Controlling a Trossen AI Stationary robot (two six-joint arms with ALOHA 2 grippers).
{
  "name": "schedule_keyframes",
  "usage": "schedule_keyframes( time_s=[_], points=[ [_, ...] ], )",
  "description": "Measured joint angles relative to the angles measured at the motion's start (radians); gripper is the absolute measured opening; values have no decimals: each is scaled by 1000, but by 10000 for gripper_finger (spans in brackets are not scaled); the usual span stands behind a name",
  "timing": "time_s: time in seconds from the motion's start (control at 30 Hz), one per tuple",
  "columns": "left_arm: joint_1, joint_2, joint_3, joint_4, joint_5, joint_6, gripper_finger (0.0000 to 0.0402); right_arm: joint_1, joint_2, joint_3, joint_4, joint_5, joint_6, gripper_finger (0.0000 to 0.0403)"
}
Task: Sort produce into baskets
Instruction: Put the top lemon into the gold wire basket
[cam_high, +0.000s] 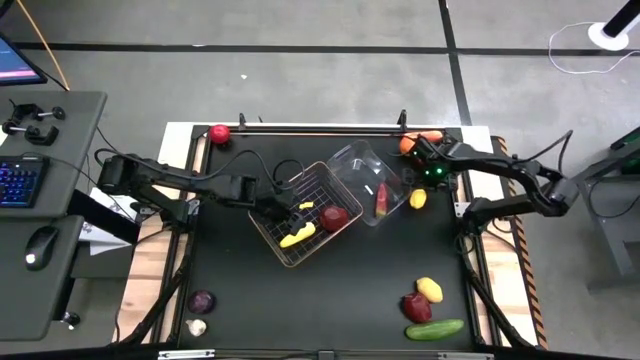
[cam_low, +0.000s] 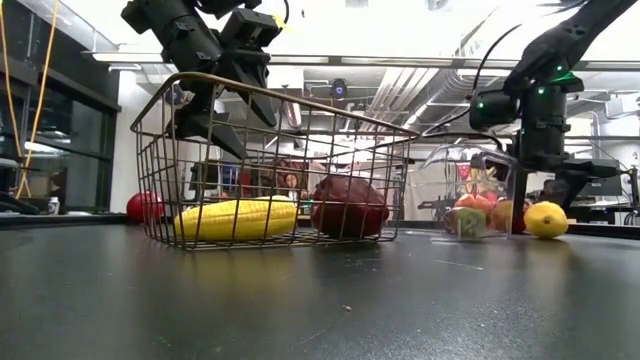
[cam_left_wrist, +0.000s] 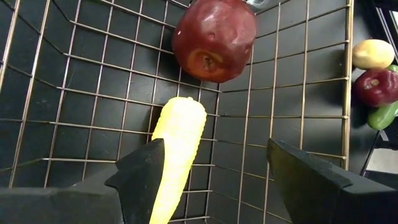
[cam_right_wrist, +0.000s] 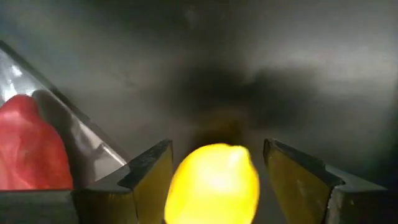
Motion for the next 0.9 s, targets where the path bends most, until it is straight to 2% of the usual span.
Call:
schedule_keyframes(
  time_s=[0.23, 0.43, 0.63, 0.9],
  points=[
    [0, 0, 0, 0, 0, 0, 271, -57, -145, -2, -20, 19, -11, 245],
    [0, 0, 0, 0, 0, 0, 271, -61, -271, -1, -113, 3, -7, 245],
    [0, 0, 0, 0, 0, 0, 271, 8, -353, -5, -207, -1, 0, 245],
    [0, 0, 0, 0, -7, 8, 271, 105, -427, -150, -82, -28, 215, 245]
  ],
)
